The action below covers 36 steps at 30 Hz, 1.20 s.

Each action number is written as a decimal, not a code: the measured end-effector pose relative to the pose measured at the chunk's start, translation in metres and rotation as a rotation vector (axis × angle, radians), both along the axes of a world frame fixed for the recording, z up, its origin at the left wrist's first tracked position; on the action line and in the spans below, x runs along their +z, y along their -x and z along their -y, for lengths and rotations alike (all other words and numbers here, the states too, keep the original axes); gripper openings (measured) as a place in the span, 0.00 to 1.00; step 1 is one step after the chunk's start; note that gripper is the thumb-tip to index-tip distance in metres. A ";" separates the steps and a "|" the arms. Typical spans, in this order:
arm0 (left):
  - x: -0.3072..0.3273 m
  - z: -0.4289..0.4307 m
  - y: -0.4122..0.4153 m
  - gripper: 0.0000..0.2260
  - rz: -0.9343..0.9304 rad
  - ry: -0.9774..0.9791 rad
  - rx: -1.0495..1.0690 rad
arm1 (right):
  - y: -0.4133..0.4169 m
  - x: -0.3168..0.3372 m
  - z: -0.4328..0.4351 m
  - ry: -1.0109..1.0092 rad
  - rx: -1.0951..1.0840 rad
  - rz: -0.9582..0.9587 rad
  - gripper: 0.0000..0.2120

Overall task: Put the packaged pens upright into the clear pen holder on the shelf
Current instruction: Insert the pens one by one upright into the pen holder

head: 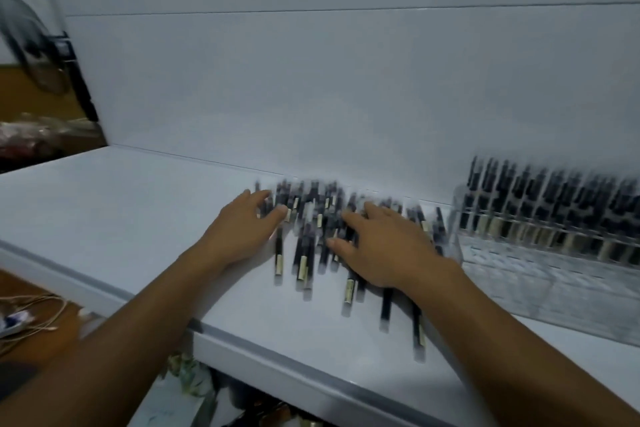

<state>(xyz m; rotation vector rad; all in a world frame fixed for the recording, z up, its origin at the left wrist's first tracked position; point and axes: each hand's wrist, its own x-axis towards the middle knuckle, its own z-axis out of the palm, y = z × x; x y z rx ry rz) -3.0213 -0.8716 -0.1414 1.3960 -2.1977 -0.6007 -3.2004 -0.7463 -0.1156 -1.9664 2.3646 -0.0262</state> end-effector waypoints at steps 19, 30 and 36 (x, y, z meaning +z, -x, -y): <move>0.034 0.058 0.022 0.12 0.030 -0.244 0.225 | -0.001 -0.006 0.001 0.560 -0.047 0.418 0.13; 0.036 0.048 0.024 0.06 -0.706 -0.310 0.047 | 0.007 -0.006 0.009 0.685 -0.099 1.089 0.15; 0.065 0.014 0.038 0.10 -0.777 -0.275 -0.123 | 0.005 0.006 -0.002 0.739 -0.079 1.169 0.14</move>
